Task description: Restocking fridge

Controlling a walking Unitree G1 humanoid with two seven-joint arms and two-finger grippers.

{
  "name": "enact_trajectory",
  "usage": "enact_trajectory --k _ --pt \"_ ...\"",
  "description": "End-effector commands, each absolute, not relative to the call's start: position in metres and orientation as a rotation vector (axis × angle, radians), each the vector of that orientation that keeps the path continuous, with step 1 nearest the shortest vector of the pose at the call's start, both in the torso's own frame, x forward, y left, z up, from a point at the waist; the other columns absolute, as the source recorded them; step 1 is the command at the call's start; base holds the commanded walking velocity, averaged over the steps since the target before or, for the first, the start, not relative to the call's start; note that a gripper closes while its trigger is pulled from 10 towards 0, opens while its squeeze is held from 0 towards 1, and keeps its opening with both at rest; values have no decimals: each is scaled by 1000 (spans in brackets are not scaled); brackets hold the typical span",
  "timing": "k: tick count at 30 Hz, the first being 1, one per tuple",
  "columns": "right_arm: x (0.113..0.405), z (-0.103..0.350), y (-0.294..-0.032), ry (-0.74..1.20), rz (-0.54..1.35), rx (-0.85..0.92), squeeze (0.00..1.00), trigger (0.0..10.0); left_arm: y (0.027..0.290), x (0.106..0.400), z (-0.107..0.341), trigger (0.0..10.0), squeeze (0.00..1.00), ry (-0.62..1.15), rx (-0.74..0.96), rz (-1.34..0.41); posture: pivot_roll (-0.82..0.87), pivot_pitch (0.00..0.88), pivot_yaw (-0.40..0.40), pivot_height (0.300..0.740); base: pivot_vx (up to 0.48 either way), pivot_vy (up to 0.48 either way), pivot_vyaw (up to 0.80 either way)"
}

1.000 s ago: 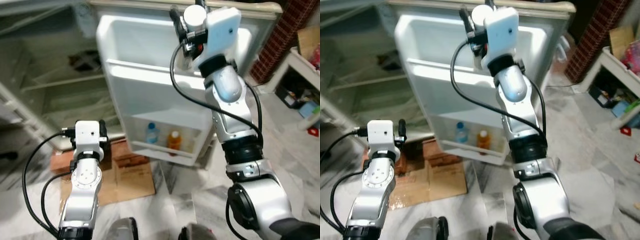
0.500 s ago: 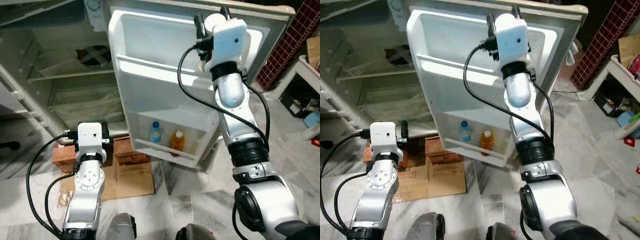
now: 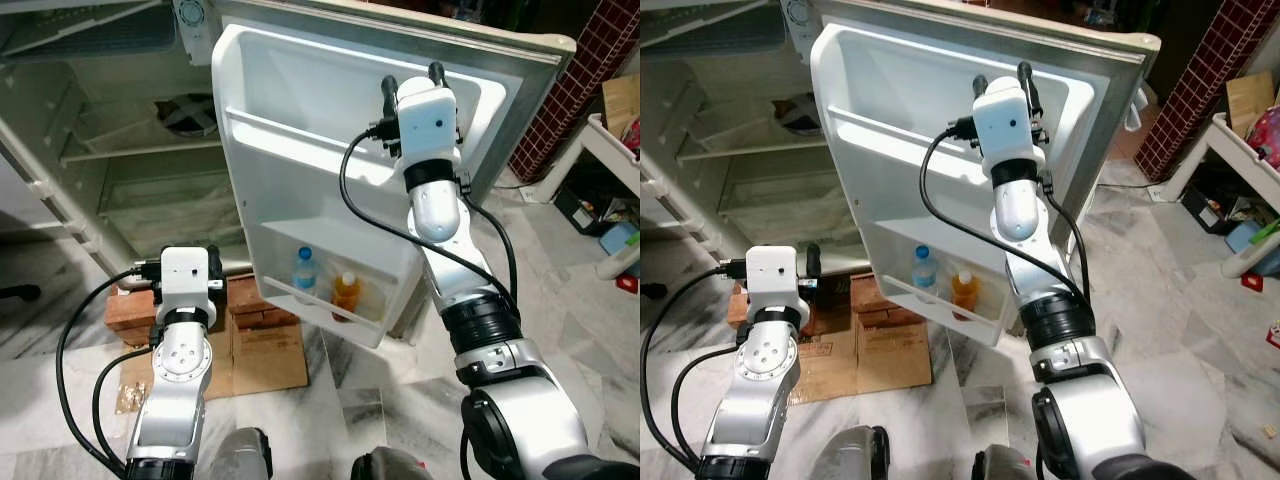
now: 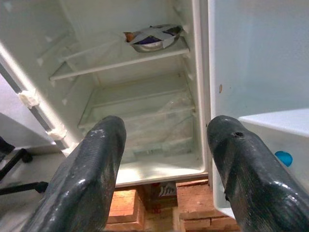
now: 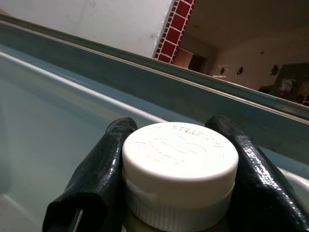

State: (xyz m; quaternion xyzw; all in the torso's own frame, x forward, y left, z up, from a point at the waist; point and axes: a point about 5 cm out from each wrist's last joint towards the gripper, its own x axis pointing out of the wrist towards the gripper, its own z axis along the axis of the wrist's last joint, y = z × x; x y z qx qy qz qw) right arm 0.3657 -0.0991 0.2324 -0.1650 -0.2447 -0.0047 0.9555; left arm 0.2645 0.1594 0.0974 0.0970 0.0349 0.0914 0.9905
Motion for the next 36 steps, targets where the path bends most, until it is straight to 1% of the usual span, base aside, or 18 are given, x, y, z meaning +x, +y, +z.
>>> enact_trajectory --k 1,3,4,5,6,11,21,33,34,36 --pt "370 219 -105 -410 -31 -347 0 10000 161 263 99 10000 0 70 200 193 45 116 -3 740 0 0 0" --pt "372 216 -109 -384 -43 -357 0 10000 161 263 99 10000 0 73 201 192 44 115 -2 740 0 0 0" --pt "373 212 -115 -358 -67 -361 812 10000 160 263 98 10000 0 74 201 190 41 116 0 740 0 0 0" --pt "373 211 -117 -350 -74 -361 812 10000 160 263 98 10000 0 75 201 190 41 116 0 740 0 0 0" --pt "374 211 -118 -345 -82 -362 1000 10000 160 264 98 10000 0 75 202 189 41 116 0 740 0 0 0" --pt "376 210 -133 -317 -171 -426 1000 10000 160 264 98 10000 0 80 206 185 40 116 3 740 0 0 0" --pt "379 221 -140 -343 -194 -436 1000 10000 160 264 97 10000 0 85 209 184 38 115 4 740 0 0 0" --pt "383 238 -126 -405 -155 -412 1000 10000 159 266 97 10000 0 89 209 186 42 101 6 740 0 0 0" --pt "383 244 -120 -437 -107 -373 1000 10000 159 266 97 10000 0 89 208 185 45 99 7 740 0 0 0" --pt "382 247 -115 -457 -75 -367 1000 10000 159 266 96 10000 0 90 207 185 44 99 7 740 0 0 0"
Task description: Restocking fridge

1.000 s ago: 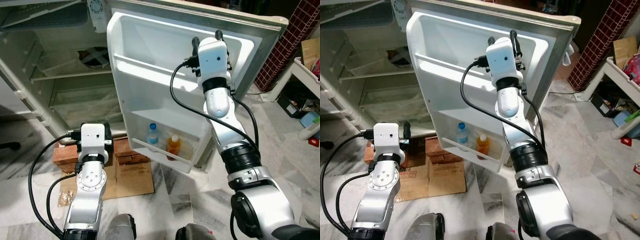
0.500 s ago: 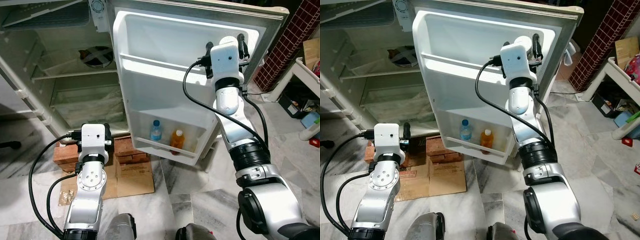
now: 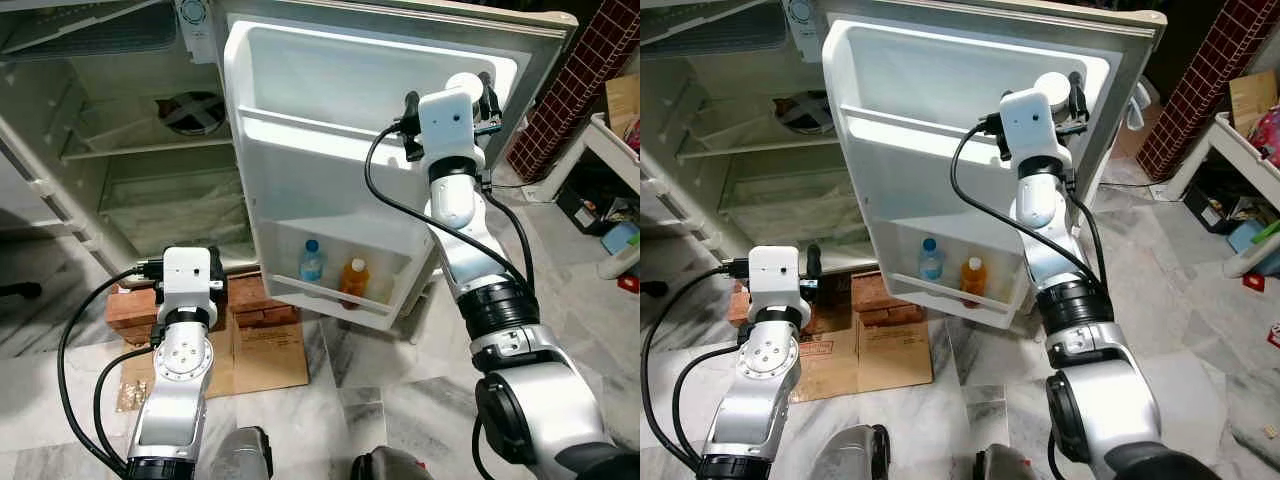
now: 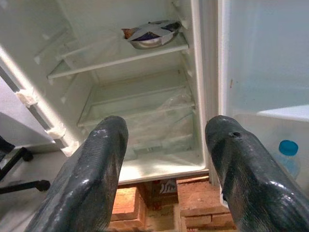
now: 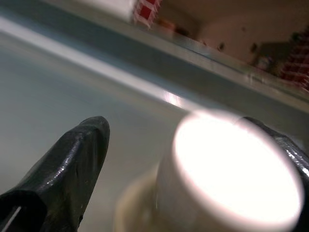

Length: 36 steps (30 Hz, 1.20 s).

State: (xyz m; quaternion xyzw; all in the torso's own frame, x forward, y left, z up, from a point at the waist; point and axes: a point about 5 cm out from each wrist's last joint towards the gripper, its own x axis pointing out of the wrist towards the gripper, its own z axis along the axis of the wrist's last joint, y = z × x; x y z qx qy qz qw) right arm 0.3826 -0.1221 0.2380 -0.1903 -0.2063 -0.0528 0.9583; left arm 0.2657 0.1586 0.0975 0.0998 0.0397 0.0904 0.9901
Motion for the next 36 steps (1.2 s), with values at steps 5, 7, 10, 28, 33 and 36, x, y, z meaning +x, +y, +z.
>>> enact_trajectory --k 5,7,10,28,33,36 --pt "381 248 -101 -471 -12 -342 1000 10000 157 266 94 10000 0 99 206 183 40 94 6 740 0 0 0" --pt "381 251 -99 -477 -12 -337 1000 10000 156 266 94 10000 0 99 205 183 40 94 6 740 0 0 0" --pt "382 257 -94 -504 0 -322 1000 10000 155 267 95 10000 0 98 203 181 41 92 5 740 0 0 0" --pt "378 254 -104 -530 -15 -326 1000 10000 155 267 94 10000 0 99 198 177 35 93 6 740 0 0 0" --pt "376 248 -110 -514 -14 -335 1000 10000 155 268 94 10000 0 98 199 175 34 89 7 740 0 0 0" --pt "374 239 -114 -484 0 -342 1000 10000 154 268 95 10000 0 96 192 172 35 86 8 740 0 0 0"
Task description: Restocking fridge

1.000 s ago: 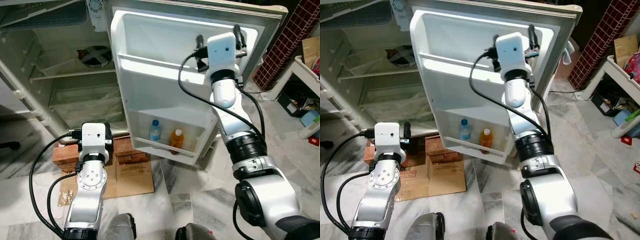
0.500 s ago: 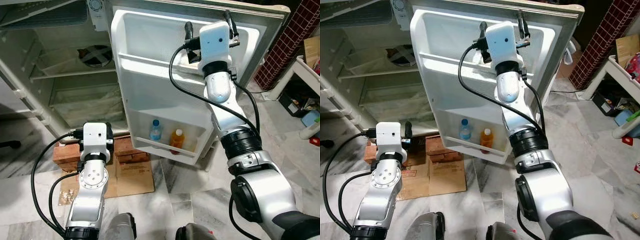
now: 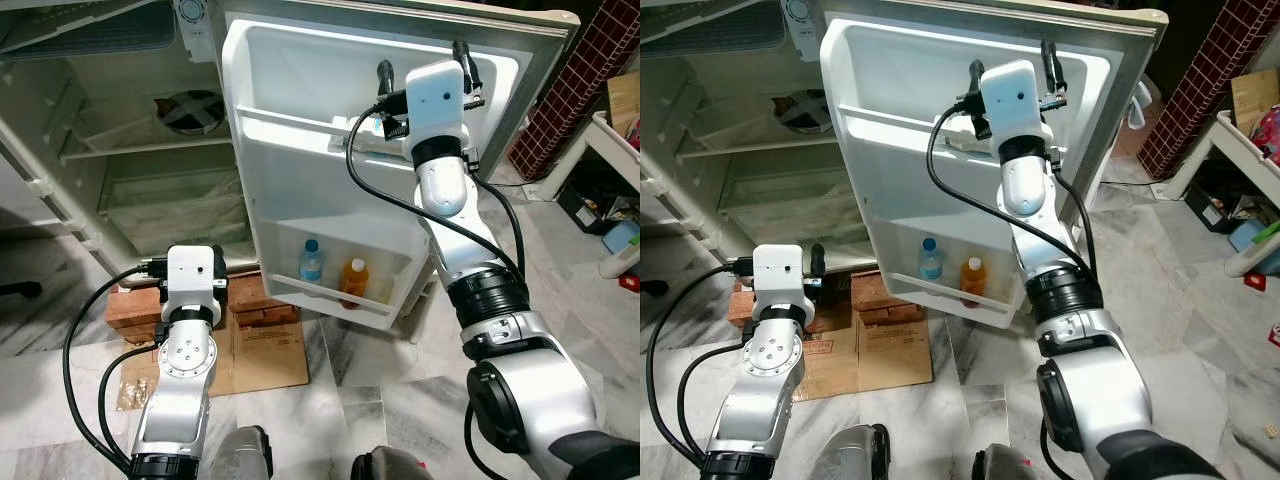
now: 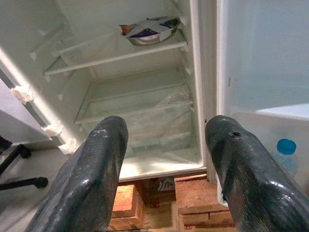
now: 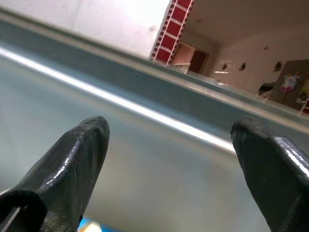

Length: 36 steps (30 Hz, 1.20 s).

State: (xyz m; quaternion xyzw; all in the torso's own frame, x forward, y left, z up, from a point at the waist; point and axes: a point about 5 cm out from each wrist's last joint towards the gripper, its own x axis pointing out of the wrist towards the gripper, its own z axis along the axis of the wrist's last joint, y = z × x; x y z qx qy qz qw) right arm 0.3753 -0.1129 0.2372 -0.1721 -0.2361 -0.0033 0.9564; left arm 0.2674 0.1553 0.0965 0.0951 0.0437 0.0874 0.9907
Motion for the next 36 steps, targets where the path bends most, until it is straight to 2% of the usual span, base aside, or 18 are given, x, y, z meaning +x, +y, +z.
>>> enact_trajectory --k 1,12,13,14,16,21,25,28,32,33,35,36 --pt "373 236 -116 -471 8 -340 1000 10000 154 268 95 10000 0 98 191 172 35 86 8 740 0 0 0" --pt "363 214 -136 -408 26 -369 1000 10000 153 268 94 10000 0 107 180 165 30 88 12 740 0 0 0" --pt "357 209 -142 -415 17 -376 937 10000 151 269 96 10000 0 93 164 142 31 87 8 740 0 0 0" --pt "355 208 -144 -418 8 -382 937 10000 151 269 97 10000 0 87 163 132 31 87 8 740 0 0 0" --pt "352 207 -153 -424 -37 -382 867 10000 149 269 97 10000 0 82 159 117 31 84 7 740 0 0 0" --pt "349 208 -190 -399 -244 -364 792 10000 145 269 96 10000 0 85 154 100 25 82 11 740 0 0 0" --pt "347 205 -203 -362 -295 -355 776 10000 145 269 96 10000 0 84 155 94 25 83 15 740 0 0 0" --pt "346 205 -205 -368 -289 -360 769 10000 146 269 96 10000 0 85 157 93 25 84 17 740 0 0 0" --pt "343 203 -195 -385 -176 -324 773 10000 146 269 97 10000 0 83 159 92 26 85 19 740 0 0 0" --pt "340 202 -191 -390 -136 -322 725 10000 146 269 97 10000 0 82 159 91 27 87 19 740 0 0 0" --pt "338 201 -188 -392 -110 -320 725 10000 146 269 97 10000 0 81 158 90 27 87 19 740 0 0 0" --pt "334 199 -185 -397 -78 -325 659 10000 147 269 97 10000 0 80 158 89 25 87 19 740 0 0 0"
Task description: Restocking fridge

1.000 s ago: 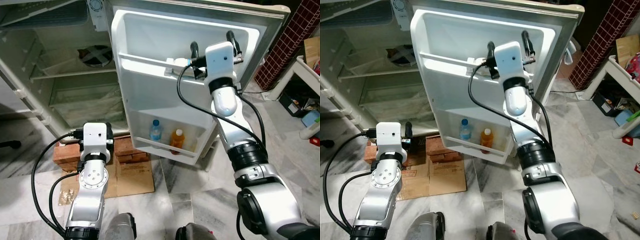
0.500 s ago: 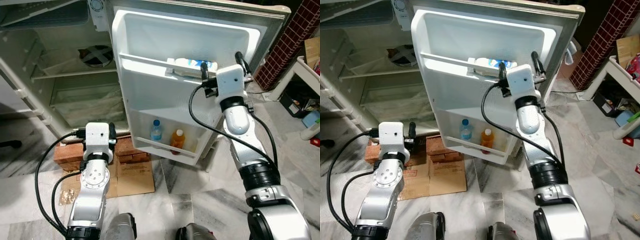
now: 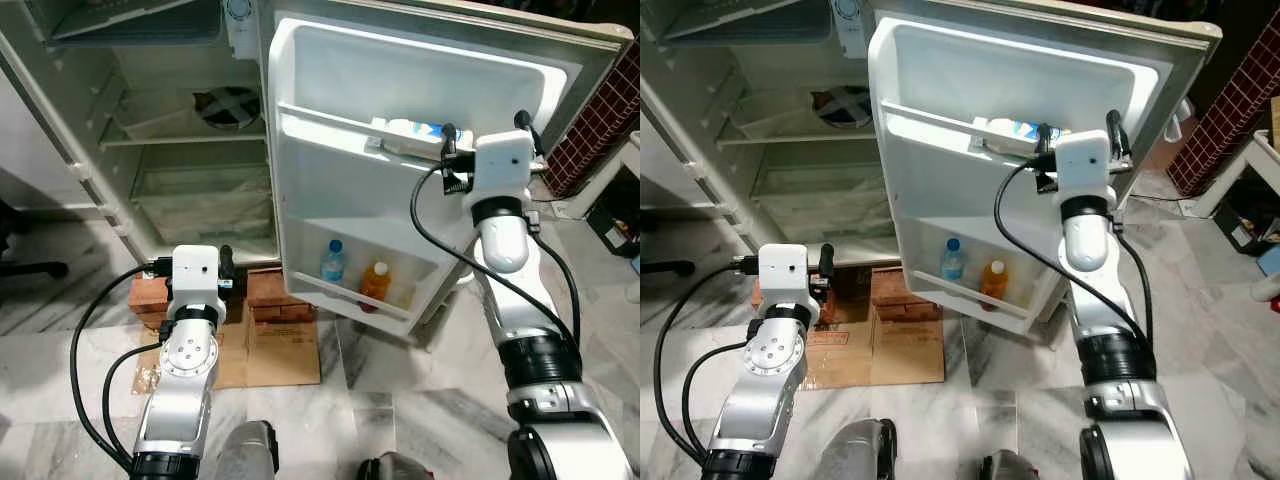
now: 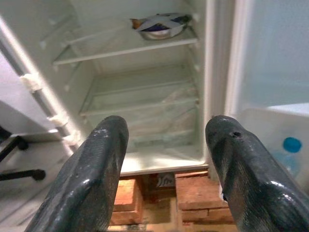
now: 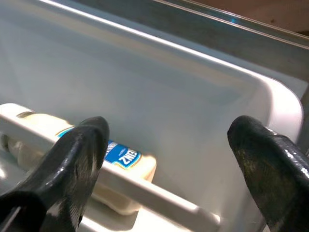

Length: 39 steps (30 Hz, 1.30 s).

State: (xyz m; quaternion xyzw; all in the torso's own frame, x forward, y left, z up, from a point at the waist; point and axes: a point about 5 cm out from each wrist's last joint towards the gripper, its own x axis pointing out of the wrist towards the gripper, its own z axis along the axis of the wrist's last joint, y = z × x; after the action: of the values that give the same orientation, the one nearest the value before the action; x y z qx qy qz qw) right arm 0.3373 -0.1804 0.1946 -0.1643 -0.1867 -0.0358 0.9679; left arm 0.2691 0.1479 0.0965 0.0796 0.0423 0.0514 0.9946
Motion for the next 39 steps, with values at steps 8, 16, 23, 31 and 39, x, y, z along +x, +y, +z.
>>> enact_trajectory --k 8,16,23,31,39 --pt "286 153 -163 -284 178 -320 647 10000 146 269 98 10000 0 77 146 81 13 94 18 740 0 0 0" --pt "262 112 -174 -95 161 -307 631 10000 143 268 100 10000 0 55 133 46 11 95 19 740 0 -120 159" --pt "273 118 -172 -105 150 -288 639 10000 143 267 101 10000 0 50 136 46 11 98 21 740 0 -480 800" --pt "291 126 -176 -121 126 -284 624 10000 143 267 101 10000 0 51 137 54 18 100 17 740 0 -474 417" --pt "306 133 -185 -135 104 -284 533 10000 147 267 101 10000 0 54 146 78 27 102 14 740 0 -320 0"
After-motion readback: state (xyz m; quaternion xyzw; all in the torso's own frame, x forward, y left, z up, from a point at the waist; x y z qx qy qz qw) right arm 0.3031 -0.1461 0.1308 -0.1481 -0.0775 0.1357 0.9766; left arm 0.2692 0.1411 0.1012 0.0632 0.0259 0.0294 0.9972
